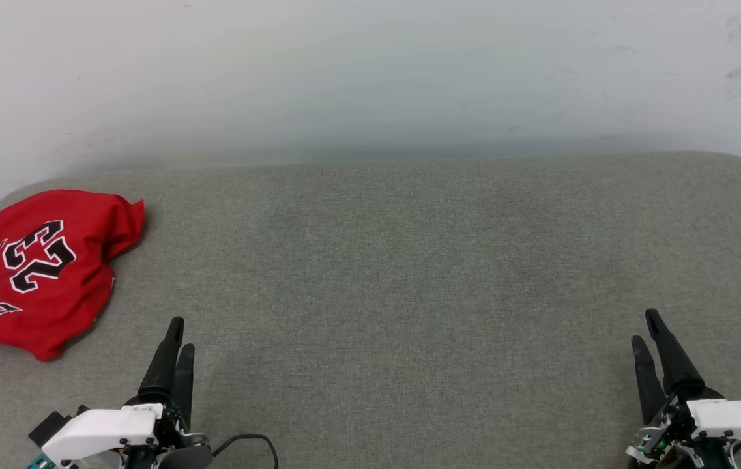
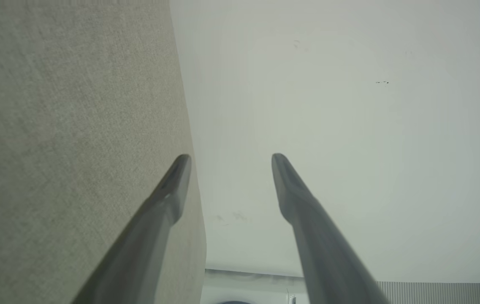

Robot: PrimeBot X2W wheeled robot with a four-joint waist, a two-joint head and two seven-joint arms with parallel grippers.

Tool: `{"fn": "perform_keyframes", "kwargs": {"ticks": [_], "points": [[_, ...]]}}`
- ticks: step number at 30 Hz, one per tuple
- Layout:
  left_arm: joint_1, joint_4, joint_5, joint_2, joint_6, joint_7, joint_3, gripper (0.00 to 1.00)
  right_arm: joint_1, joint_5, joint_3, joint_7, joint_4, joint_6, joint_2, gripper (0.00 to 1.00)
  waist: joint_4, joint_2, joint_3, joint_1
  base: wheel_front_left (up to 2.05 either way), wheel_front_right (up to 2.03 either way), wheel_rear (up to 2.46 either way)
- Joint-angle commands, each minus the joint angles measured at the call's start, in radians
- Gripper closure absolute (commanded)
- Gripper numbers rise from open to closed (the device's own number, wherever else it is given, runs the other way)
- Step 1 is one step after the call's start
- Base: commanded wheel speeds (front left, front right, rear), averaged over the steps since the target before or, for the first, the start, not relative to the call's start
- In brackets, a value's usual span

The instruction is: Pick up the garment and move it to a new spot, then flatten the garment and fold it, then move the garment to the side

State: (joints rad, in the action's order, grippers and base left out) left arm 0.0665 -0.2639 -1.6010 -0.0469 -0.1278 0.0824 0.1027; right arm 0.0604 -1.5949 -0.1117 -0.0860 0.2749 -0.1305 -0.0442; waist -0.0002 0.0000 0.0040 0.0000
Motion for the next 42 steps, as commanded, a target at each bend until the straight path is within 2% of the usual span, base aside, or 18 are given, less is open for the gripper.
{"fn": "perform_keyframes", "kwargs": {"ticks": [1,6,19,27,42], "points": [[0.014,0.024,0.021,-0.002,-0.001,-0.012,0.005,0.0,0.011,0.026,-0.003,0.014,-0.022,0.0,-0.002,0.0,0.0,0.0,0.0,0.0001,0.0,0.0,0.0],[0.015,0.04,0.12,-0.002,0.006,-0.036,0.027,0.0,0.005,0.127,-0.019,0.038,-0.043,0.0,-0.002,0.0,0.0,0.0,0.001,0.0001,0.0,0.0,0.0],[0.0,0.149,0.443,-0.003,0.106,-0.092,-0.014,0.0,-0.017,0.435,-0.013,0.094,-0.15,0.0,-0.003,0.0,-0.001,0.0,0.005,0.0001,0.0,0.0,0.0],[-0.013,0.171,0.624,-0.003,0.154,-0.123,-0.05,0.0,-0.034,0.621,0.006,0.125,-0.201,0.0,-0.004,0.0,-0.001,0.0,0.006,0.0001,0.0,0.0,0.0],[-0.031,0.193,0.859,-0.017,0.217,-0.171,-0.101,0.0,-0.066,0.86,0.026,0.173,-0.227,0.0,-0.005,0.0,-0.003,0.0,0.007,0.0001,0.0,0.0,0.0]]}}
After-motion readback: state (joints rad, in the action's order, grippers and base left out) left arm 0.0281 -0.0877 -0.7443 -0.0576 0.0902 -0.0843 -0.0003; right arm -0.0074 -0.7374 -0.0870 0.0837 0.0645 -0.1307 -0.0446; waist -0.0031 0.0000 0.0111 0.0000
